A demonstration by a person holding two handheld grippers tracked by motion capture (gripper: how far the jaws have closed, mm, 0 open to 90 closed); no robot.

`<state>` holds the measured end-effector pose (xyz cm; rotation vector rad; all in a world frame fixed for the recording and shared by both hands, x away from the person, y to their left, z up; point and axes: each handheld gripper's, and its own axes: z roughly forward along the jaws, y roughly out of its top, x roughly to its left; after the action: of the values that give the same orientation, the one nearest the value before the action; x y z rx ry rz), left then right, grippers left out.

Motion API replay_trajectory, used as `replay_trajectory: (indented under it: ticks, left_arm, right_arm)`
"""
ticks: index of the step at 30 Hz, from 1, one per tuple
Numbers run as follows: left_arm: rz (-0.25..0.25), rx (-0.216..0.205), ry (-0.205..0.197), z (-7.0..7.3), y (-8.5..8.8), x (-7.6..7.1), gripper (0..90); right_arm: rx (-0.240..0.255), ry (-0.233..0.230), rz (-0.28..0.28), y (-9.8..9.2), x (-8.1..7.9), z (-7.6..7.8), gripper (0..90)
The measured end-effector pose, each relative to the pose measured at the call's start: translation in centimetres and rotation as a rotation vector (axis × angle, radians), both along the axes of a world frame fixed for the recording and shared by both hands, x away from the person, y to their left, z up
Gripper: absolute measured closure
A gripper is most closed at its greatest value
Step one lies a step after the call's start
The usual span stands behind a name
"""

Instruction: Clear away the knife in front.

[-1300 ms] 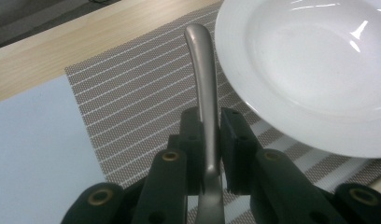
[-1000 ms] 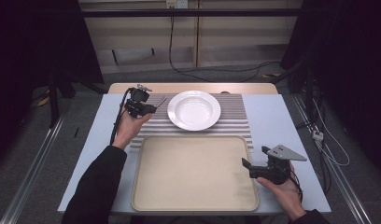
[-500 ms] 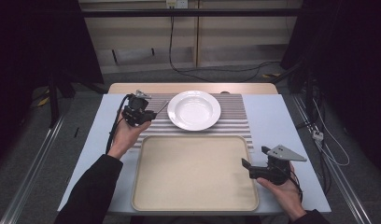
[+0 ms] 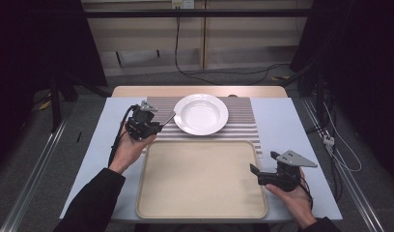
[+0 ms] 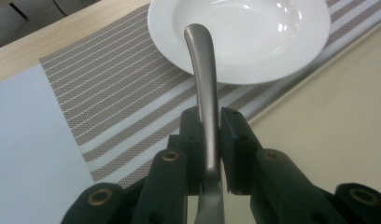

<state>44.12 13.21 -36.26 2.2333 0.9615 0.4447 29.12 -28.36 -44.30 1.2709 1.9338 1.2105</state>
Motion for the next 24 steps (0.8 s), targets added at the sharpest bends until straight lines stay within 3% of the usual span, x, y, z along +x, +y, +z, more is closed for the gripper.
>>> replay_trajectory:
  ticks: [6, 17, 24]
  left_arm:
    - [-0.017, 0.014, 0.009, -0.9, -0.5, -0.7, 79.8]
    - [-0.080, -0.006, 0.039, -1.9, -1.4, -2.6, 79.8]
    - [-0.092, 0.015, 0.052, -3.0, -1.8, -3.6, 79.8]
  right_arm:
    - [-0.002, 0.005, 0.000, 0.0, 0.1, 0.0, 8.3]
    - [-0.002, -0.002, 0.001, 0.0, 0.0, 0.0, 8.3]
    - [-0.002, 0.001, 0.004, 0.0, 0.0, 0.0, 8.3]
